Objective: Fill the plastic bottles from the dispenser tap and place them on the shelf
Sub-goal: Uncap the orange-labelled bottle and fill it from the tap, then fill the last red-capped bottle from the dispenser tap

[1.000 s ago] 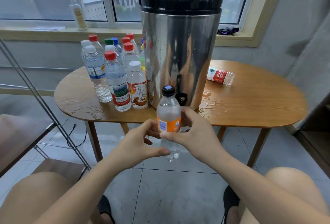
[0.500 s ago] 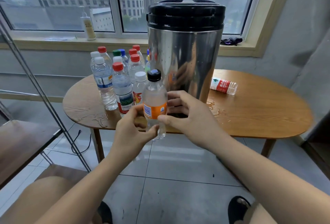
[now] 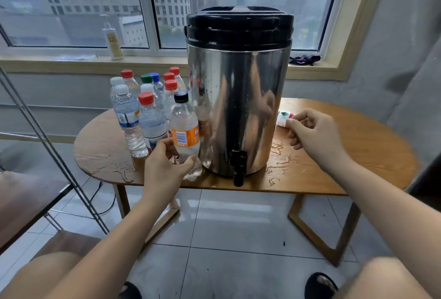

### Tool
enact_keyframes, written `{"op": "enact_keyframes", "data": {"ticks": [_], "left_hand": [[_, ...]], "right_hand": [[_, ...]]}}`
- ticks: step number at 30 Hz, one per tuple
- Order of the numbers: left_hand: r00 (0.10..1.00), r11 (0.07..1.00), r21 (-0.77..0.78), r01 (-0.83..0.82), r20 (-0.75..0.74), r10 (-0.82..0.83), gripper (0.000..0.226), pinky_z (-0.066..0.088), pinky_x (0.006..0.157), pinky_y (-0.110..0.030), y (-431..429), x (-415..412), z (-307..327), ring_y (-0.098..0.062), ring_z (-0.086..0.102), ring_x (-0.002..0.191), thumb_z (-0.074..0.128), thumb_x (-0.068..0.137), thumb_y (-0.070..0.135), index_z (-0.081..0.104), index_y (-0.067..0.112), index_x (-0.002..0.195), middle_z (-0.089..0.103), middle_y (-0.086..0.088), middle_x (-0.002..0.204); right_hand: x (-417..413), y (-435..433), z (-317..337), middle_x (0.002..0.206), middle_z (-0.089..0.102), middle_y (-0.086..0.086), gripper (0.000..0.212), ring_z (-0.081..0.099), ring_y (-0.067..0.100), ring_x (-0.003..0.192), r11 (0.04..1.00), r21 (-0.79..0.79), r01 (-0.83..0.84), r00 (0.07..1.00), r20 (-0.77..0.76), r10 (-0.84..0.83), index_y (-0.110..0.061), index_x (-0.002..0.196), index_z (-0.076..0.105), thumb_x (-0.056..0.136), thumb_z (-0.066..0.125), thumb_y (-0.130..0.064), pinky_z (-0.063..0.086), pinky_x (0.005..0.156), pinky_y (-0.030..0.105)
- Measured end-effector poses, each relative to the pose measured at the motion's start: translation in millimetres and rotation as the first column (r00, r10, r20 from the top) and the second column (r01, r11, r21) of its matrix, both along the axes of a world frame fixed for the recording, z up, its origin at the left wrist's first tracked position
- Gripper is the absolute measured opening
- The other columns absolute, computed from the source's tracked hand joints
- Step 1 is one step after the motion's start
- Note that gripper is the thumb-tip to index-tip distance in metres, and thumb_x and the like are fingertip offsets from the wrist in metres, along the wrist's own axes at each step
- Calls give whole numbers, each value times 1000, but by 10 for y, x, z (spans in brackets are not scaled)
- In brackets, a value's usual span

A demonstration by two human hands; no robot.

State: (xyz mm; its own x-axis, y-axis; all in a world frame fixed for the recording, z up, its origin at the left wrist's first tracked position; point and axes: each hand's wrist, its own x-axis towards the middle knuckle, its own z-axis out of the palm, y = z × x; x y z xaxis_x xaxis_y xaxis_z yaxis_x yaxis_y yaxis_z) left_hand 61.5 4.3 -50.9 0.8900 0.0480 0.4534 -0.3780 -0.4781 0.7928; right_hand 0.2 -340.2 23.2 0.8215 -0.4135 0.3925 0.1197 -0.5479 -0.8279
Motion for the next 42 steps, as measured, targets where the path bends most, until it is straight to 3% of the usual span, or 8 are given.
{"op": "enact_keyframes", "data": {"ticks": [3, 6, 12, 19, 23, 28, 32, 42], "left_hand": [[1000, 1000, -3, -12, 0, 12, 68, 42, 87, 1, -23, 18, -65, 21, 59, 104, 95, 83, 28, 61, 21, 141, 70, 15, 121], [1000, 1000, 7, -7, -4, 7, 74, 53, 101, -24, -11, 69, -113, 0, 64, 113, 95, 83, 31, 58, 22, 146, 70, 13, 128], [998, 996, 62, -59, 31, 57, 72, 53, 103, -31, -30, 180, -139, -10, 64, 122, 94, 84, 32, 59, 20, 146, 71, 6, 135], [995, 994, 64, -86, 52, 83, 75, 60, 101, -38, -3, 197, -141, -7, 67, 113, 98, 79, 34, 60, 21, 143, 69, 8, 130], [998, 998, 18, -55, 12, 55, 82, 62, 99, -38, 46, 124, -136, -2, 67, 117, 98, 79, 32, 56, 23, 148, 68, 11, 131], [997, 997, 21, -68, 29, 67, 76, 58, 97, -35, 47, -27, -159, -5, 67, 114, 97, 79, 34, 58, 23, 143, 68, 9, 126], [999, 998, 27, -50, -1, 50, 71, 59, 93, -37, 31, -135, -218, -5, 65, 108, 97, 80, 32, 58, 26, 139, 67, 11, 120], [989, 994, 38, 103, -110, -98, 68, 58, 85, -28, -101, -411, -283, -2, 68, 100, 97, 80, 32, 58, 28, 136, 68, 15, 111]], "right_hand": [[277, -302, -163, 82, 76, 2, 9, 75, 22, 72, 983, -167, 72, 994, -72, -85, -21, 96, 72, 97, 79, -26, 65, 70, 45], [533, -535, -321, 97, 75, 1, 15, 70, 20, 88, 928, -362, 89, 982, -123, -142, -20, 103, 72, 94, 83, -24, 54, 78, 33], [1021, -901, -643, 124, 62, 15, 49, 60, 36, 115, 851, -508, 130, 932, -230, -280, -10, 131, 65, 88, 81, -25, 52, 99, 46], [1341, -1052, -657, 158, 49, 11, 85, 47, 35, 142, 758, -648, 74, 828, -384, -409, -26, 163, 38, 91, 77, -49, 40, 116, 53], [1370, -1054, -618, 157, 50, 11, 81, 46, 35, 142, 711, -700, 70, 820, -366, -440, -25, 162, 41, 93, 77, -49, 41, 114, 52], [1254, -1083, -588, 140, 53, 13, 62, 49, 35, 130, 608, -791, 66, 805, -318, -501, -23, 142, 62, 92, 77, -57, 43, 107, 48], [1005, -1086, -587, 136, 57, 13, 72, 54, 33, 125, 688, -723, 71, 826, -344, -447, -24, 144, 59, 86, 82, -59, 46, 104, 47], [101, -936, -481, 120, 69, 3, 72, 66, 24, 106, 728, -685, -12, 841, -401, -363, -24, 134, 63, 79, 84, -67, 58, 81, 40]]}}
